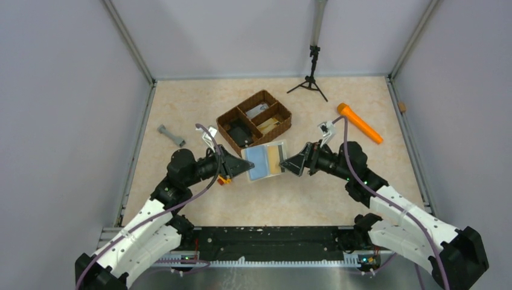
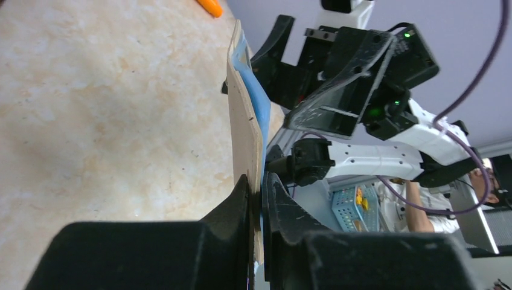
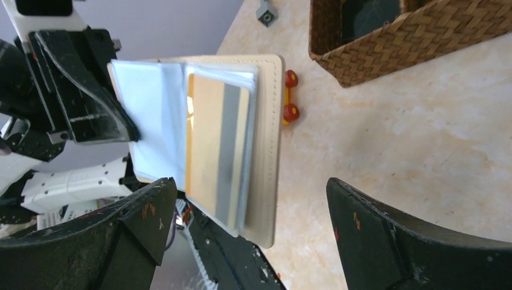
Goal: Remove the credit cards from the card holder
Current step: Place the credit card in the storage box, then remove the credit card from the card holder.
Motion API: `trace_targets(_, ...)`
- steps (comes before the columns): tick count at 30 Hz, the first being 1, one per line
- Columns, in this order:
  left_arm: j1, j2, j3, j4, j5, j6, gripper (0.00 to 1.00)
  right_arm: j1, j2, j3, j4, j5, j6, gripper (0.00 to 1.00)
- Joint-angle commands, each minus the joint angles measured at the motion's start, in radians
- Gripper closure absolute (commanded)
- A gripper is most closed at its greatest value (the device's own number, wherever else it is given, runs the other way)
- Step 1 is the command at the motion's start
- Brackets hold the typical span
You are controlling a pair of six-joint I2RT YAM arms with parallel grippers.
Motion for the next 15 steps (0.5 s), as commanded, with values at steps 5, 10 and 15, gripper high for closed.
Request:
trace_targets(5, 0.003, 0.041, 0.036, 0.210, 0.114, -0.098, 1.00, -0.010, -0.055, -0.083, 0.249, -0.113, 0.123, 0.12)
trace_targets(10, 0.003, 0.130, 0.117, 0.173, 0.204, -0.092, 1.00, -0.010, -0.099, -0.143, 0.386, -0.131, 0.219, 0.44)
trace_targets(15, 0.001, 0.172, 0.097, 0.311, 0.243, -0.167, 1.00, -0.012, -0.206, -0.125, 0.256, -0.082, 0.201, 0.70)
